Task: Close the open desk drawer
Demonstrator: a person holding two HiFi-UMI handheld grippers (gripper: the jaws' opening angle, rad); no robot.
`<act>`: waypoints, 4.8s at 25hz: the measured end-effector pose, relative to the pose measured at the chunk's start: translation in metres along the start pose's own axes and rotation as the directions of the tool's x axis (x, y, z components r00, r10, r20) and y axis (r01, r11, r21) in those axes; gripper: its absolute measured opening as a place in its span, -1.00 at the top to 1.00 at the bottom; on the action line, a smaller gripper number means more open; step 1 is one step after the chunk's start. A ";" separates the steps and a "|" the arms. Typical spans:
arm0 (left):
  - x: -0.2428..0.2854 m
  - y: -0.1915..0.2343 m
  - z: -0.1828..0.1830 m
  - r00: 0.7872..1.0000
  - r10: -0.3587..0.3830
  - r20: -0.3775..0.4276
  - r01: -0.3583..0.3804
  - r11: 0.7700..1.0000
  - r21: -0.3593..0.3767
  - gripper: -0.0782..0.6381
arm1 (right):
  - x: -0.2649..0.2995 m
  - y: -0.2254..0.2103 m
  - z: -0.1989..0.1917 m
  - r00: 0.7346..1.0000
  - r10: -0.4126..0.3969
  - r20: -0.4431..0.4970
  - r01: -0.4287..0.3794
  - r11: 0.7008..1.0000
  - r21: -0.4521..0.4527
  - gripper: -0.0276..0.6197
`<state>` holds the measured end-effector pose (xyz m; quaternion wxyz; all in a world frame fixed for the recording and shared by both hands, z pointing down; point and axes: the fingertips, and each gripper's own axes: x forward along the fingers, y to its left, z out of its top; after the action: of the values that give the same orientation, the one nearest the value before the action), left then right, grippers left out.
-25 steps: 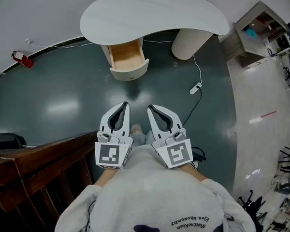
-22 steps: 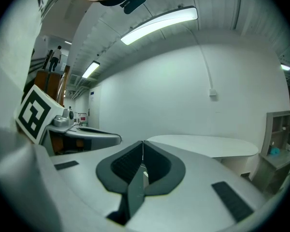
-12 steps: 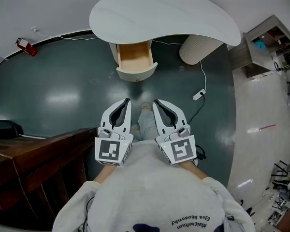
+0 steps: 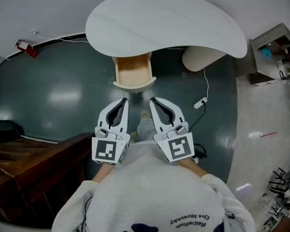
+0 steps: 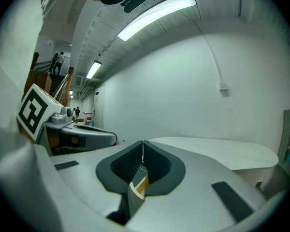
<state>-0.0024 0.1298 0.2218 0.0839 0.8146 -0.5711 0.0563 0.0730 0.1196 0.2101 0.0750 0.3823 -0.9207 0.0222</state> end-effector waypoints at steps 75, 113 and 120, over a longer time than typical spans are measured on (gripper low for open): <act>0.138 0.085 -0.177 0.927 -0.187 -0.325 0.163 0.982 -0.099 0.76 | 0.146 -0.020 -0.214 0.932 -0.001 -0.363 0.052 0.990 0.133 0.85; 0.128 0.086 -0.265 0.874 -0.165 -0.458 0.131 0.986 -0.104 0.75 | 0.129 -0.005 -0.346 0.745 0.059 -0.665 0.100 0.975 0.199 0.53; 0.121 0.082 -0.274 0.862 -0.177 -0.475 0.143 0.984 -0.106 0.75 | 0.143 0.001 -0.349 0.736 0.064 -0.674 0.112 0.971 0.213 0.53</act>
<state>-0.0372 0.0464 0.5185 0.2553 0.8160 -0.4641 0.2314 0.0147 0.0543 0.5770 0.3580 0.3661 -0.8156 0.2695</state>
